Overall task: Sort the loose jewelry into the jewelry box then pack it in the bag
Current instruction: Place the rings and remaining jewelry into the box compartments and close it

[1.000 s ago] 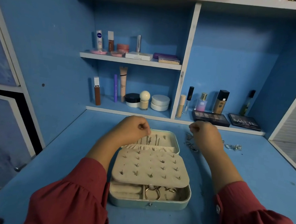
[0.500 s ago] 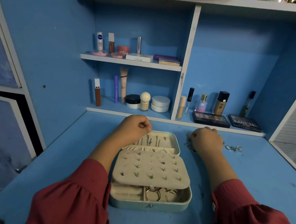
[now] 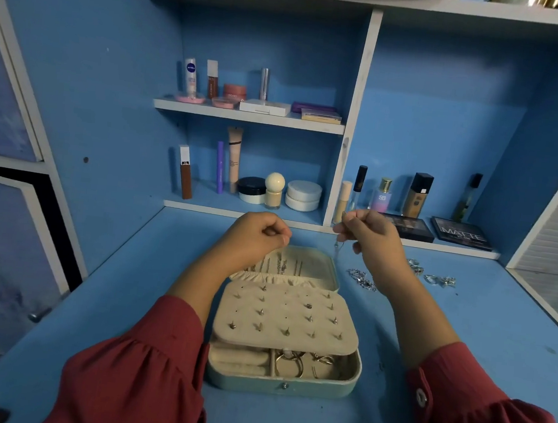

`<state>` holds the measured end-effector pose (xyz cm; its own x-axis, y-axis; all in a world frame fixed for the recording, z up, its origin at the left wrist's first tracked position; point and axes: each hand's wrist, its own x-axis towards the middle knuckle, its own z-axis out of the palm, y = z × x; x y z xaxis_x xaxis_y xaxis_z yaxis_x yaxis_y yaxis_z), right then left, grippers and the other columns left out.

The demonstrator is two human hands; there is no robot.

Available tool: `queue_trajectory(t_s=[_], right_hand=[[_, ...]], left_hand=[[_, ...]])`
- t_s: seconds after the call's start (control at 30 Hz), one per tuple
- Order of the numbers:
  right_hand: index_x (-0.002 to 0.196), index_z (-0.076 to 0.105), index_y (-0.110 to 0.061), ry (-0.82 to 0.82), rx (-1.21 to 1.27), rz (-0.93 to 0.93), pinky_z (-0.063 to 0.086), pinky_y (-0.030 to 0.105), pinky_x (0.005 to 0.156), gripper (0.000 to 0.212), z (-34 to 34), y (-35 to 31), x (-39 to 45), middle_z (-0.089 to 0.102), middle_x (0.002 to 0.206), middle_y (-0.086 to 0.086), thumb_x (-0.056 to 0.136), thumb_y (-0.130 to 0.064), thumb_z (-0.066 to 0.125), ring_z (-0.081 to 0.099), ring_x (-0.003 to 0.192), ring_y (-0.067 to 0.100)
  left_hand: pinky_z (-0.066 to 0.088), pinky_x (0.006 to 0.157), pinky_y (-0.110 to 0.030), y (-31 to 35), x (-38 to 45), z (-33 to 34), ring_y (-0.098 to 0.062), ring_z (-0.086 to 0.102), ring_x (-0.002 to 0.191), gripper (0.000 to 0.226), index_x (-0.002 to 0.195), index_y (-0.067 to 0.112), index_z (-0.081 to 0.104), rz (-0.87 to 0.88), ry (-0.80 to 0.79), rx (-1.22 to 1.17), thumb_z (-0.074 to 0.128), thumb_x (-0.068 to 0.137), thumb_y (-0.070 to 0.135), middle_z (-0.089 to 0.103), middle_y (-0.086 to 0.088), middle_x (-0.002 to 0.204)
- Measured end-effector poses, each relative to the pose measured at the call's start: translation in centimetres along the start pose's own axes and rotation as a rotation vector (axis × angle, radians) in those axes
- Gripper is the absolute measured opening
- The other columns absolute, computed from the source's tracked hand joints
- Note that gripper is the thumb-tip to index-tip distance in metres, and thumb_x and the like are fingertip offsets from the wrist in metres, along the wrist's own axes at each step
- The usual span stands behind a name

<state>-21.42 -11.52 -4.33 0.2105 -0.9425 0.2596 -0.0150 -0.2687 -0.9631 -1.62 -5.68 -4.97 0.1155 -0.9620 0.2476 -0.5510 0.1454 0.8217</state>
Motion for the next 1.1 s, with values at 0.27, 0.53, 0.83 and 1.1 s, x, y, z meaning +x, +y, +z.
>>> queue_trajectory(t_s=[0.27,0.53,0.83,1.1], right_hand=[[0.086,0.058,-0.011,-0.249,0.226,-0.063,0.042,0.021,0.056,0.014,1.7,-2.2,-1.2,0.070,0.073,0.001,0.097,-0.012,0.049,0.062,0.067,0.013],[0.084,0.058,-0.009,-0.250,0.218,-0.013,0.037,0.028,0.056,0.013,2.0,-1.8,-1.4,0.056,0.058,0.003,0.095,-0.009,0.052,0.047,0.057,0.018],[0.086,0.064,-0.002,-0.129,-0.091,0.124,0.043,0.020,0.045,0.008,1.0,-0.7,-1.2,0.063,0.059,0.002,0.089,-0.009,0.063,0.055,0.048,0.010],[0.060,0.061,-0.025,-0.113,-0.678,0.017,0.039,0.016,0.052,0.028,1.2,0.5,-1.3,0.061,0.063,-0.010,0.083,-0.009,0.062,0.055,0.060,0.007]], left_hand=[[0.051,0.085,-0.017,1.2,-0.7,0.1,-0.009,0.065,0.104,0.031,0.117,0.006,0.064,0.022,-0.169,-0.360,0.065,0.086,0.002,0.070,-0.004,0.110],[0.043,0.060,-0.008,2.0,-1.0,0.0,0.003,0.063,0.068,0.006,0.092,0.008,0.068,0.001,-0.106,-0.345,0.063,0.089,0.011,0.070,-0.003,0.078],[0.041,0.062,-0.022,1.6,-0.7,-0.2,-0.008,0.064,0.073,0.012,0.082,0.014,0.067,-0.090,0.010,-0.371,0.059,0.091,0.011,0.074,0.000,0.080],[0.047,0.061,-0.018,1.4,0.1,1.0,-0.002,0.058,0.056,0.007,0.084,0.004,0.068,-0.072,0.011,-0.032,0.062,0.087,0.005,0.064,0.008,0.067]])
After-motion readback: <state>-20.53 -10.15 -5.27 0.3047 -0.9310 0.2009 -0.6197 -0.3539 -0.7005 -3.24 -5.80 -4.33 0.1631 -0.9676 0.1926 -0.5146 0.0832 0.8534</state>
